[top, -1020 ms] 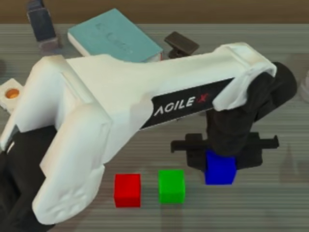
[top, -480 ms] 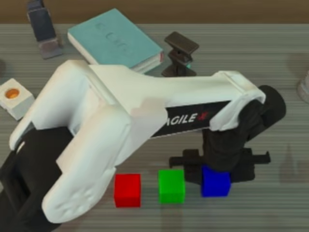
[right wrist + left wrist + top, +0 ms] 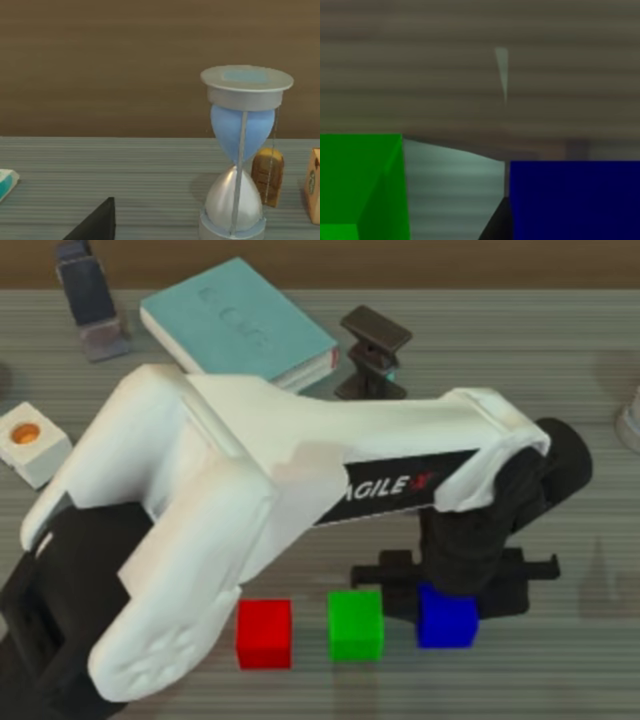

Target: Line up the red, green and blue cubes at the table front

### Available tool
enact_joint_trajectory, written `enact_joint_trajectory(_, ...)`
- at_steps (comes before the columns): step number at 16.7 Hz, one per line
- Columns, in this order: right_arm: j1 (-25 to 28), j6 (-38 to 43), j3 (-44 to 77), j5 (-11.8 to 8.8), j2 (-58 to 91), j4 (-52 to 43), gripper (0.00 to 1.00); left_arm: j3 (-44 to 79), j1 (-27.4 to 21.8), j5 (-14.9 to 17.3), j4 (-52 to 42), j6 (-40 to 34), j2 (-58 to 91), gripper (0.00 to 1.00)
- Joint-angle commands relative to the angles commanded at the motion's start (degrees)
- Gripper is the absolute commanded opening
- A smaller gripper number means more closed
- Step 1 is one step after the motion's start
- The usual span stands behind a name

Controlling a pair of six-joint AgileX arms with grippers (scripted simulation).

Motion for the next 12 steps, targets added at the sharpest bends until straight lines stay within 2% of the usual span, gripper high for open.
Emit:
enact_joint_trajectory(5,0.0,0.0,0.0,0.0,0.0,0.0,1.0,0.0,0.0,0.0,0.0,0.0,0.0,0.98)
enact_joint_trajectory(12,0.0,0.0,0.0,0.0,0.0,0.0,1.0,0.0,0.0,0.0,0.0,0.0,0.0,1.0)
